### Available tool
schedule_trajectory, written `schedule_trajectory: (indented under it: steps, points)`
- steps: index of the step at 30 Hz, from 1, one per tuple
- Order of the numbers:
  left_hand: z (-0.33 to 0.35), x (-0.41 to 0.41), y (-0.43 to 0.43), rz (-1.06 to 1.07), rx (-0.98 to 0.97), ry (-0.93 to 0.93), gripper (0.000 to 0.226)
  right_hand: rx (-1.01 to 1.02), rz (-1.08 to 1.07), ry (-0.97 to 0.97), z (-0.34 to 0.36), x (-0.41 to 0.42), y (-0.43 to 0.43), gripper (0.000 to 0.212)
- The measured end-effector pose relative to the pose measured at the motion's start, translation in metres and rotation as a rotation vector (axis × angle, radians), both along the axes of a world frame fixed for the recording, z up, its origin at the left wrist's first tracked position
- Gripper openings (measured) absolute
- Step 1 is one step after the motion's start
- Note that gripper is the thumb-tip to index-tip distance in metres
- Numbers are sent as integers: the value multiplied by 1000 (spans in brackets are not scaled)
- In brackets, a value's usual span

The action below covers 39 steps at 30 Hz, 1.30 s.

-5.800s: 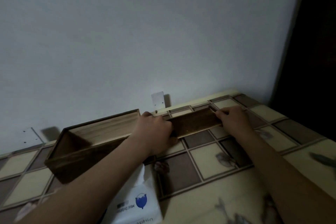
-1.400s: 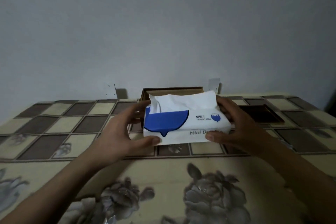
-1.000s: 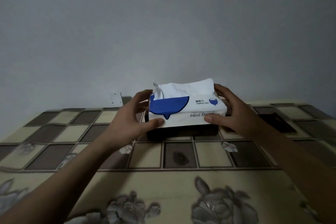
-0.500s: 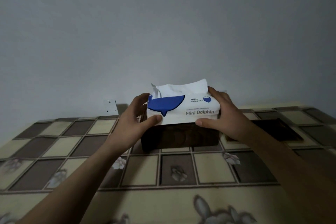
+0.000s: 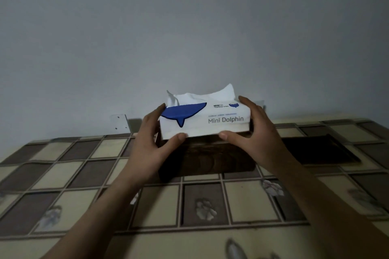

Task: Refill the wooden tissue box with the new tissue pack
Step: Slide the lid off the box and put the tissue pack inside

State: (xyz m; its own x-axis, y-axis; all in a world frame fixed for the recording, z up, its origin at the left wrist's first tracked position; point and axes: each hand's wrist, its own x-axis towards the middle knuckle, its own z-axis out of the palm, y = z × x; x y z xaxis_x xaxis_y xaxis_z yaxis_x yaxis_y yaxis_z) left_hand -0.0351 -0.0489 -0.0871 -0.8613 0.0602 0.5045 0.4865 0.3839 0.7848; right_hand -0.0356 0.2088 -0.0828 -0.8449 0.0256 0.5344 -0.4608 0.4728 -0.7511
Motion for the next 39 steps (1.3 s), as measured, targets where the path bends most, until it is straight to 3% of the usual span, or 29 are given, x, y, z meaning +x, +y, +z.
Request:
schedule_trajectory:
  steps: [3,7,17,30,39]
  points:
    - [-1,-1,3,-49,3,5,88,-52,-35,50,-4,2,-3,86]
    - [-8,-4,11,24,2,116,68,-113,-39,124,-7,4,-4,69]
    - [-19,-5,17,142,24,220,59,9,-37,185,-13,3,2,67]
    - [-27,-6,20,244,-24,285,35,-20,-179,227,-14,0,-3,59]
    - [-20,0,25,245,75,278,33,-104,-188,237,-14,5,-12,37]
